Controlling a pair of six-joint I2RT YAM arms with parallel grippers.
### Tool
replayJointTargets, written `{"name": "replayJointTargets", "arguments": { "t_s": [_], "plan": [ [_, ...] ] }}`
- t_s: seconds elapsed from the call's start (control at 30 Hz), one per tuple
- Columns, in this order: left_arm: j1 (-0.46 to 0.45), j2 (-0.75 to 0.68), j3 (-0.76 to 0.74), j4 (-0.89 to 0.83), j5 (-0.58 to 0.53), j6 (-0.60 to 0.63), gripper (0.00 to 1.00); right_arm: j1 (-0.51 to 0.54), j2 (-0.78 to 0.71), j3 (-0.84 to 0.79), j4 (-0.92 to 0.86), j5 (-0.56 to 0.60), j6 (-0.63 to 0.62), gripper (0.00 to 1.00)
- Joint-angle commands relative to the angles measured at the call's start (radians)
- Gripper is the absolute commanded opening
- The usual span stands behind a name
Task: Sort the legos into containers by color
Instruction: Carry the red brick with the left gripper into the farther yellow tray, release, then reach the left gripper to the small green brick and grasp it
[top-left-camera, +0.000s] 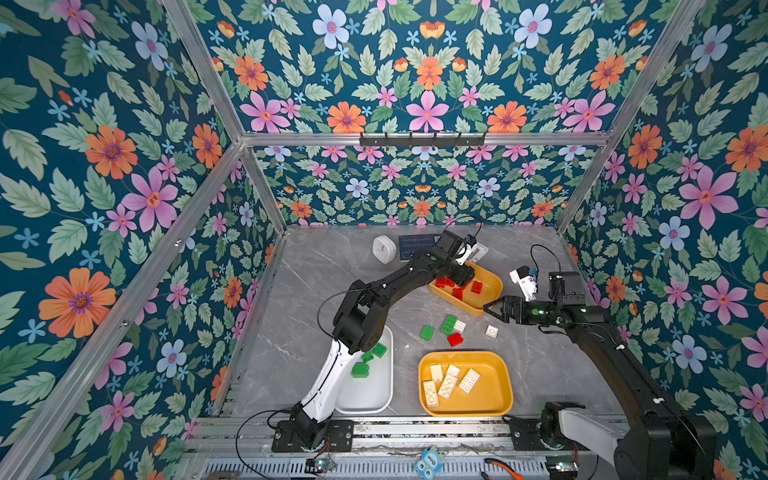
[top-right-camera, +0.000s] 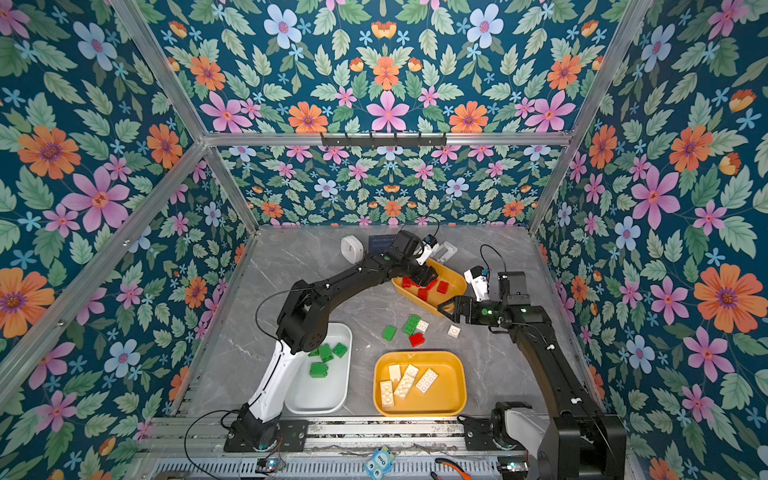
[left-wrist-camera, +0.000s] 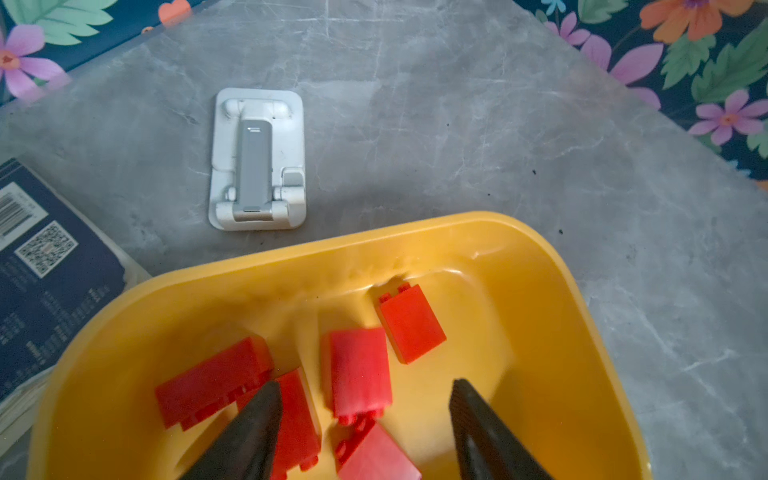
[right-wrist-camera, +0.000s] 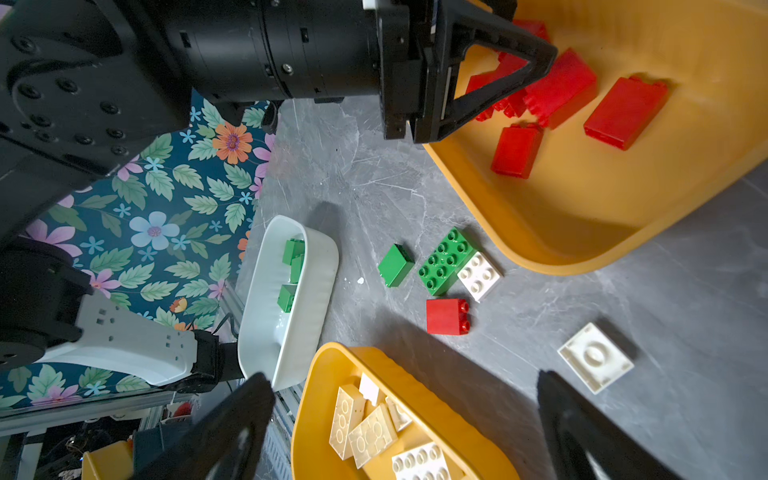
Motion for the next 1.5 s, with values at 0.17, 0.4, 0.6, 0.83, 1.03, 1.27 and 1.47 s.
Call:
{"name": "replayJointTargets", "arguments": {
  "t_s": [0.17,0.4,0.6,0.83,1.03,1.27,1.47],
  "plan": [
    [-0.007,-0.145,-0.086,-0.194,-0.121,-0.1,0.67,0.0,0.006,-0.014,0.022,-0.014,0.0,0.99],
    [-0.054,-0.366,-0.345,-0.309,-0.228,-0.24,0.67,0.001,0.021,-0.016,0.037,-0.038,0.004,0.99],
    [-0.11,-0.487,-0.547,-0.336,-0.269,-0.364,0.67,0.001,0.029,-0.018,0.043,-0.066,0.007,0.99],
    [-0.158,-0.485,-0.686,-0.297,-0.278,-0.446,0.67,0.001,0.016,-0.054,0.052,-0.082,0.017,0.99],
    [-0.158,-0.436,-0.711,-0.263,-0.29,-0.475,0.64,0.001,-0.009,-0.078,0.048,-0.072,0.02,0.99],
    [-0.159,-0.39,-0.713,-0.242,-0.331,-0.489,0.56,0.002,-0.019,-0.083,0.045,-0.058,0.021,0.99],
    [-0.161,-0.376,-0.715,-0.252,-0.389,-0.503,0.37,0.001,-0.012,-0.072,0.042,-0.055,0.016,0.99]
  ]
}}
